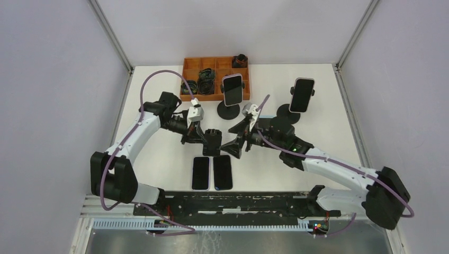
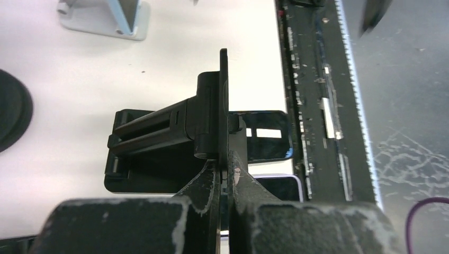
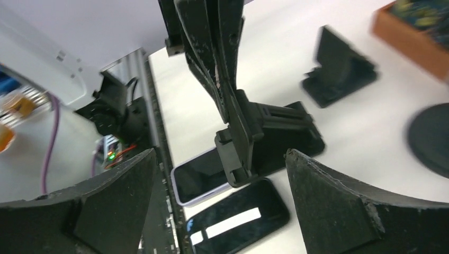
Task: Remove the phone from the phone stand
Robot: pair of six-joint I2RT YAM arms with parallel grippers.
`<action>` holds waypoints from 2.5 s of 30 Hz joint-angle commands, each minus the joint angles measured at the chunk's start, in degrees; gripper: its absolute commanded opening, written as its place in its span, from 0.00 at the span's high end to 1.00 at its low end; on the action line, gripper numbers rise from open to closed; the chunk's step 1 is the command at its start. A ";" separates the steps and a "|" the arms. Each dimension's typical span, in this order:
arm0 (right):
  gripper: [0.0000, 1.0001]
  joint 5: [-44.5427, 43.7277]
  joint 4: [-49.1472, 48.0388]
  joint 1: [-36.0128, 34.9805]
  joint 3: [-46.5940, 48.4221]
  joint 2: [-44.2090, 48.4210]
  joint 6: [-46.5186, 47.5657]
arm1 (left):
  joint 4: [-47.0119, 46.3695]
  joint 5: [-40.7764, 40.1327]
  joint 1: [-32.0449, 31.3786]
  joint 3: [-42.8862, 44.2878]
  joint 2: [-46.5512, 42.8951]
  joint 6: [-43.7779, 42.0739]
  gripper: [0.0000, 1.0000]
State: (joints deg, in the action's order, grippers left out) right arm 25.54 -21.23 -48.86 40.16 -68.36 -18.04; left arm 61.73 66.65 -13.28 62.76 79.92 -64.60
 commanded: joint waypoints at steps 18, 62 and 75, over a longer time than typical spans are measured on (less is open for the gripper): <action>0.02 -14.07 21.12 8.41 9.08 13.88 4.33 | -15.93 -5.47 -2.51 11.59 24.40 0.35 0.97; 0.02 9.14 22.92 24.70 39.47 -21.20 24.99 | 6.27 -13.45 3.96 26.07 -1.89 16.97 0.00; 0.02 20.47 12.41 25.91 43.33 -29.56 16.72 | -5.76 -34.99 4.32 20.77 -13.53 43.10 0.00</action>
State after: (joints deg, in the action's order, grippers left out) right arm 40.34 -0.05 -23.11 80.79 -96.40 4.29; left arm 54.83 38.50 -9.21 82.19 62.43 -27.90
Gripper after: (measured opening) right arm 0.979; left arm 0.997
